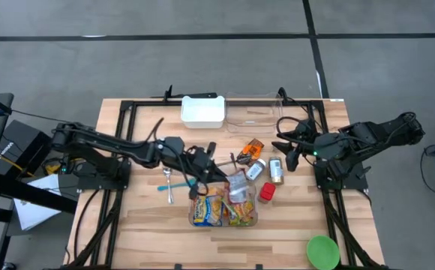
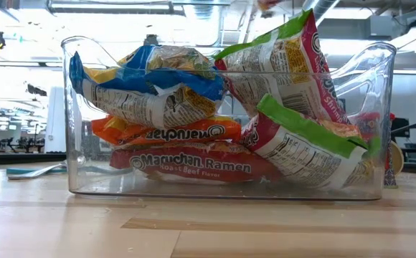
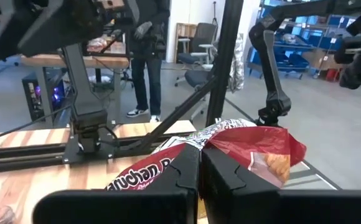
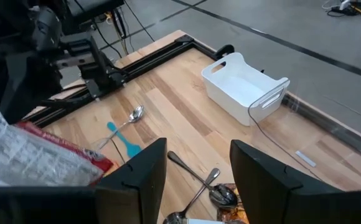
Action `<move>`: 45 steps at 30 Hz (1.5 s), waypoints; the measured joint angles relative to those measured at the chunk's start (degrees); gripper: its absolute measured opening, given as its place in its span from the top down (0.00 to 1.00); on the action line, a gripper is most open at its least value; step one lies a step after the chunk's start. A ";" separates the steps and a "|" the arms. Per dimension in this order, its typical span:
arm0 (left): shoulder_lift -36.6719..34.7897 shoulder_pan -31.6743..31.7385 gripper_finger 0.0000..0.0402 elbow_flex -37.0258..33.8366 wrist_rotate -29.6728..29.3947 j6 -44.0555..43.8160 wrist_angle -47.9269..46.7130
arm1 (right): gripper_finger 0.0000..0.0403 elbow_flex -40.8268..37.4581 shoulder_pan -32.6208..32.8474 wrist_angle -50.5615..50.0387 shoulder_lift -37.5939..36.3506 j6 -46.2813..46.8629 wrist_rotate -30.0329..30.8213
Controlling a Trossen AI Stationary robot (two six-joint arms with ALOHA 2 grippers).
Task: Pick & Place Food Item
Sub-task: Put the red noodle pack into the bottom transparent bin
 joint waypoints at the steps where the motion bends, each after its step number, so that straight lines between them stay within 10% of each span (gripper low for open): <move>1: 1.02 -0.03 1.00 0.68 -0.07 -0.04 0.00 | 0.58 -0.02 0.19 0.00 0.00 -0.16 0.00; 32: 13.01 -5.35 1.00 2.68 -5.13 -5.47 -2.55 | 0.58 0.00 2.56 -0.07 -0.02 -0.97 -0.02; 45: 12.28 -7.81 1.00 -7.10 -5.17 -11.34 -2.67 | 0.58 -0.01 2.57 -0.07 -0.02 -0.97 -0.04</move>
